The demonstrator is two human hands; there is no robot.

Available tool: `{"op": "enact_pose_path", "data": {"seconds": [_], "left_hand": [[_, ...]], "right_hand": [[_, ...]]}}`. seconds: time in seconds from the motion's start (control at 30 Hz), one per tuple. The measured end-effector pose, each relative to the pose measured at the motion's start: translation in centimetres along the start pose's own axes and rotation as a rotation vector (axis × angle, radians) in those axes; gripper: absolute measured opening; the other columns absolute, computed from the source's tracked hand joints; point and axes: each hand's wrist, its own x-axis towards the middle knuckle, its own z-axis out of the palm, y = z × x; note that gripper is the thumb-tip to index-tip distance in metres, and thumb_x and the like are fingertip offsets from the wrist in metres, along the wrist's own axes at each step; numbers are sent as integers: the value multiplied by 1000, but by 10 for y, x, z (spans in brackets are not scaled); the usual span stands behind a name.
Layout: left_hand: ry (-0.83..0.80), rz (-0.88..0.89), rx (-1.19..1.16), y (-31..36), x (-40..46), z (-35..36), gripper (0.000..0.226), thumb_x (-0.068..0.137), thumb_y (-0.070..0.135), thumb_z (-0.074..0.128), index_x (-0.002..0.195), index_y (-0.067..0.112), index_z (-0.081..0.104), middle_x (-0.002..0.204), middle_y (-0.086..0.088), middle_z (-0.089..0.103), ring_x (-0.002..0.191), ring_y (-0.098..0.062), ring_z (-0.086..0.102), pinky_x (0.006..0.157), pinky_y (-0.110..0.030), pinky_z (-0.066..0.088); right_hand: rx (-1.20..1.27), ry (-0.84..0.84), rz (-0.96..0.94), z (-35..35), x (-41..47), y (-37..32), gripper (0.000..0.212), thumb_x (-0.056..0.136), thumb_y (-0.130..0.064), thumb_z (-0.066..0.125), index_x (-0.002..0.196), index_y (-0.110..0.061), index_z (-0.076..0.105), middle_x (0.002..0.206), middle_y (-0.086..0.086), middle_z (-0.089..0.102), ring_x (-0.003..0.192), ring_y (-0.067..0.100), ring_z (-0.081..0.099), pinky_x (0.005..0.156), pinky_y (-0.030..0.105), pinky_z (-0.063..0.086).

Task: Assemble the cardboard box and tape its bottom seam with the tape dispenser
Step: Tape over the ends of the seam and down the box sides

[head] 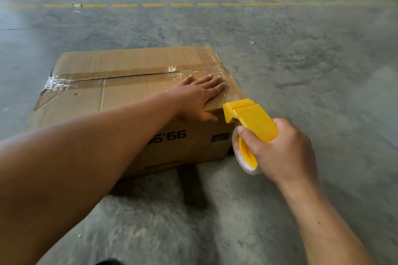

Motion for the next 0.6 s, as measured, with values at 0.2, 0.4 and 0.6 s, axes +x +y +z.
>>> {"op": "enact_pose_path", "data": {"seconds": [0.2,0.4,0.6], "left_hand": [[15,78,-9,-2,0,0,90,94,62,46,157,30,-9,165,8,-14,150,-12,-14,123,-46,-2],[22,133,-7,-1,0,0,86,95,58,47,158,34,-6,165,11,-10,151,-11,-11,122,-44,-1],[0,145,-7,-3,0,1,83,96,57,46,157,36,-6,164,14,-12,150,-9,-13,121,-44,-3]], "right_hand": [[0,3,-25,4,-3,-1,51,71,-69,66,80,-20,59,68,-5,57,60,18,52,48,26,33],[16,18,-22,5,-8,2,50,72,-69,65,79,-20,59,67,-8,57,57,3,49,47,22,33],[-9,3,-40,8,-14,5,49,71,-70,62,83,-23,56,68,-10,54,57,3,49,48,23,35]]}}
